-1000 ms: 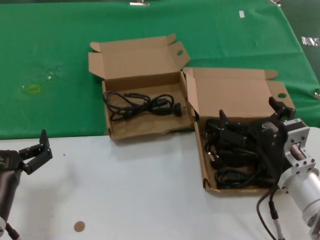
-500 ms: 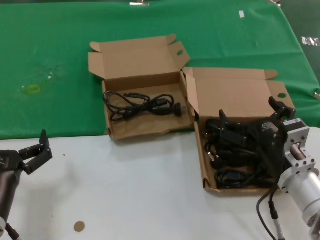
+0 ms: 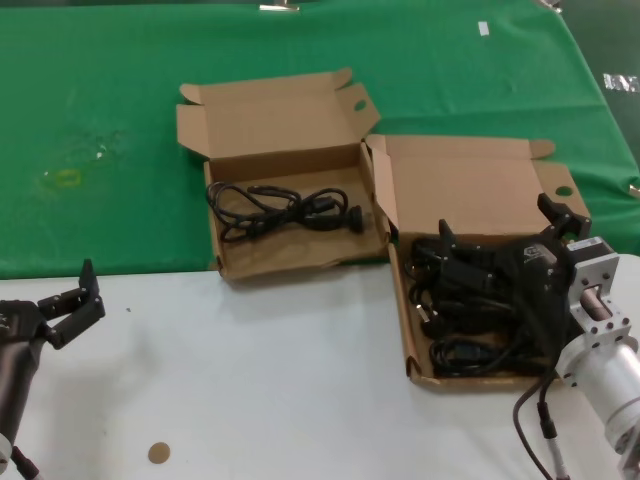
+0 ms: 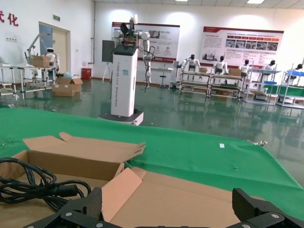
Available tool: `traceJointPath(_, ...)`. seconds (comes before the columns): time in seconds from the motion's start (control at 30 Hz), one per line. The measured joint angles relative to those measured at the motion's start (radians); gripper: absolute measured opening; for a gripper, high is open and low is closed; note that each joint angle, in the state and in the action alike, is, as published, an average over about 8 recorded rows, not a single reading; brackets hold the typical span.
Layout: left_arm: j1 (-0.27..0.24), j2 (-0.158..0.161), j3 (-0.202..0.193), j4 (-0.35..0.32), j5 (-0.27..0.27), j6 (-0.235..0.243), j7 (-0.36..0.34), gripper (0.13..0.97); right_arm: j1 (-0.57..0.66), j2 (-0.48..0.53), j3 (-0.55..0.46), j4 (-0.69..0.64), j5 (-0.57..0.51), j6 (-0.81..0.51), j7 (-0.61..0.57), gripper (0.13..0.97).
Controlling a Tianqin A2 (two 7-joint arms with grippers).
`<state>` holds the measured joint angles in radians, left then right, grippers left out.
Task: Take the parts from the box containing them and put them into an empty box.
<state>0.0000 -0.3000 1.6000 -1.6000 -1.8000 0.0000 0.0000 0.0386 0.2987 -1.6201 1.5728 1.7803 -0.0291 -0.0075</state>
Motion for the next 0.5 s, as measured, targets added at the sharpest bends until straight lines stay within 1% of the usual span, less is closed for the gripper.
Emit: traceJointPath(0.5,0.0,0.0,0.0,0.0,0.0,0.0,0.0,0.966,0.0,0.0,0.0,0.0,0.0,0.0,0.0,0.966)
